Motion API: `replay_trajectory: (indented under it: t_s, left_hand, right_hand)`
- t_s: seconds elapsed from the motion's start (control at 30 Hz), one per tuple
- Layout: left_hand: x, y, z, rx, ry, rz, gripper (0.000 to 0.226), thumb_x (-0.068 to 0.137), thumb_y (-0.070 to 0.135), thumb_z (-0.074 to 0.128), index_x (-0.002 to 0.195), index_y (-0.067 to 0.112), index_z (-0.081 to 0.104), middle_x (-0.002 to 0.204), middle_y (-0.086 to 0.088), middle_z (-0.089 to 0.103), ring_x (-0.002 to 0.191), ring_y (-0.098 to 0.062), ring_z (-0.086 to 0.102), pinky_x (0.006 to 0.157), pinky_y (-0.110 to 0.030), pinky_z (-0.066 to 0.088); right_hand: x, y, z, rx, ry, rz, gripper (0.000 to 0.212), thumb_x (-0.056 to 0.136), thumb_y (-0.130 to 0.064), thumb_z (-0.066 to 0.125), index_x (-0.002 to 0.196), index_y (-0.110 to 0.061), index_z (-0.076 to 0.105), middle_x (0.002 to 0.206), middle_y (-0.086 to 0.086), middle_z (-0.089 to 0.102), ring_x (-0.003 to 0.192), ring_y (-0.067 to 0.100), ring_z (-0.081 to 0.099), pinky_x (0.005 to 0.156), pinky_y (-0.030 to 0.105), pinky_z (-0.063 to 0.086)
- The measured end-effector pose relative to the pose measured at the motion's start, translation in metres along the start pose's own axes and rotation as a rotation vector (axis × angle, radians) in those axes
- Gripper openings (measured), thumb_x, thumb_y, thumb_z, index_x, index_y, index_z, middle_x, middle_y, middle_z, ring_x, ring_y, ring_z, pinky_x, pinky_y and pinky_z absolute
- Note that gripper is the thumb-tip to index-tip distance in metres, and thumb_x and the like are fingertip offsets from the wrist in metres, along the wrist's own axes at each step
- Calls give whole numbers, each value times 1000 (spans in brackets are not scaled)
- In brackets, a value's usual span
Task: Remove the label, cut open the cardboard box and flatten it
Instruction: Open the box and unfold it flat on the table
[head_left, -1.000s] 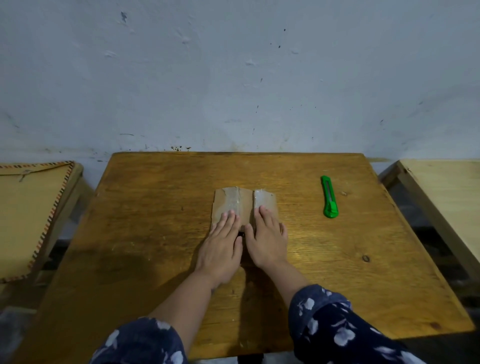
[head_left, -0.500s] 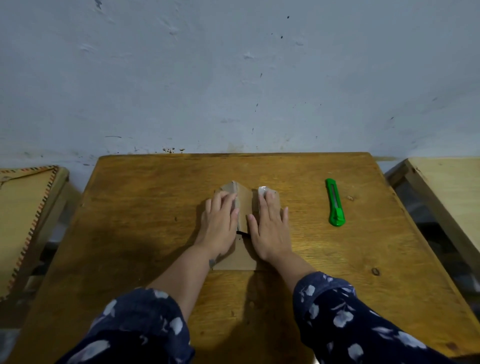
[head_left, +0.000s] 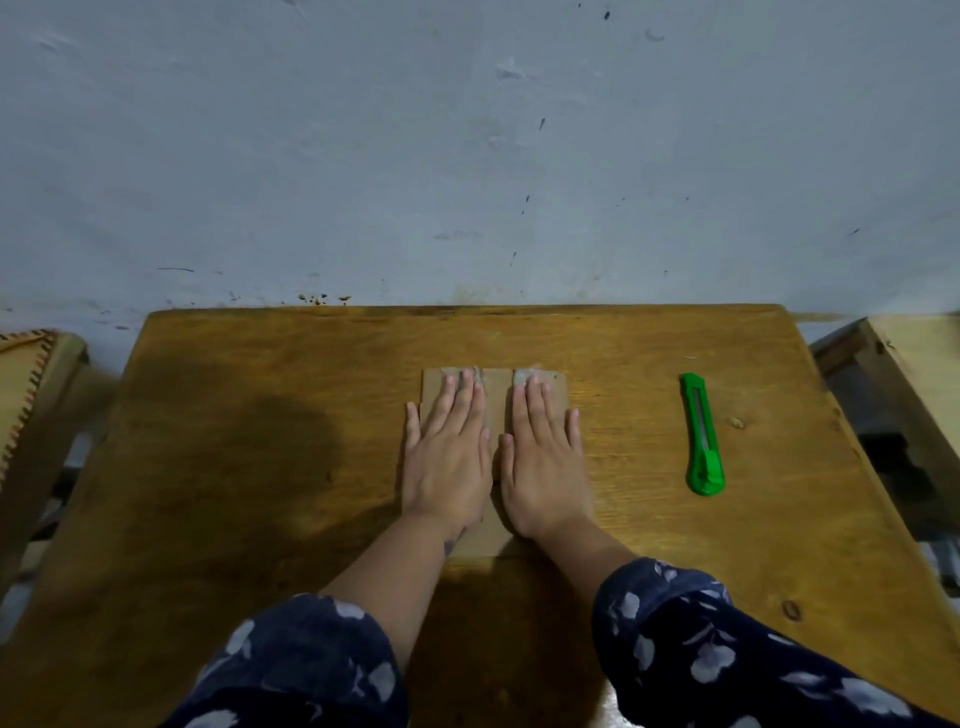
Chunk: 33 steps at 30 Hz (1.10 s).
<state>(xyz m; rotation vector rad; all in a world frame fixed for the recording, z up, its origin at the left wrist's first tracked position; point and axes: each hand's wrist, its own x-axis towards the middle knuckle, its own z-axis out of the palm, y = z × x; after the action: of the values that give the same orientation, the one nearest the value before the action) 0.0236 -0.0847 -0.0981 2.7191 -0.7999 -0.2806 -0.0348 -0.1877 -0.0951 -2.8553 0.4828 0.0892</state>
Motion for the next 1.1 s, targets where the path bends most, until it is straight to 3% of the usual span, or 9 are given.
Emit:
replay_trajectory:
  t_s: [0.23, 0.43, 0.73, 0.9, 1.0, 1.1]
  left_hand:
    - [5, 2, 4, 73, -10, -13, 56, 96, 36, -4, 149, 21, -14, 157, 7, -22, 142, -10, -24, 118, -44, -8]
    - [6, 4, 3, 85, -26, -26, 66, 84, 40, -18, 148, 22, -17, 156, 7, -25, 142, -9, -26, 118, -43, -10]
    - [5, 5, 1, 37, 26, -19, 65, 86, 42, -14, 149, 24, -11, 157, 10, -18, 143, -7, -22, 117, -40, -11]
    - [4, 0, 4, -88, 120, -2, 61, 92, 42, -6, 149, 27, 7, 159, 13, 1, 145, -2, -8, 120, -39, 0]
    - [4, 0, 7, -126, 181, -22, 56, 95, 41, 4, 149, 28, 13, 159, 11, 8, 146, -4, -1, 120, -42, 3]
    - [2, -2, 10, 11, 196, -206, 62, 97, 49, 16, 151, 27, -3, 160, 0, -7, 147, -18, -10, 115, -51, -11]
  right_hand:
    - [5, -1, 4, 2, 23, -6, 60, 97, -34, 9, 150, -10, -5, 159, 6, -12, 146, 21, -16, 119, 44, -5]
    - [8, 0, 12, -47, 85, 25, 60, 95, -33, 20, 149, -6, 17, 158, 11, 13, 147, 25, 7, 114, 45, 3]
    - [8, 0, 13, -42, 108, 25, 58, 96, -33, 23, 147, -5, 26, 156, 11, 21, 146, 25, 14, 111, 46, 10]
    - [5, 1, -1, 211, 95, 2, 62, 94, -41, -6, 151, -17, 4, 160, -2, 2, 146, 7, -10, 120, 38, -3]
    - [2, 0, -5, 443, 217, 64, 53, 98, -31, 10, 149, -17, 4, 158, -2, 13, 145, 2, 0, 122, 36, 3]
    - [0, 2, 1, 372, 292, 195, 54, 98, -28, 16, 151, -15, 10, 159, 5, 13, 147, 14, 0, 120, 43, -5]
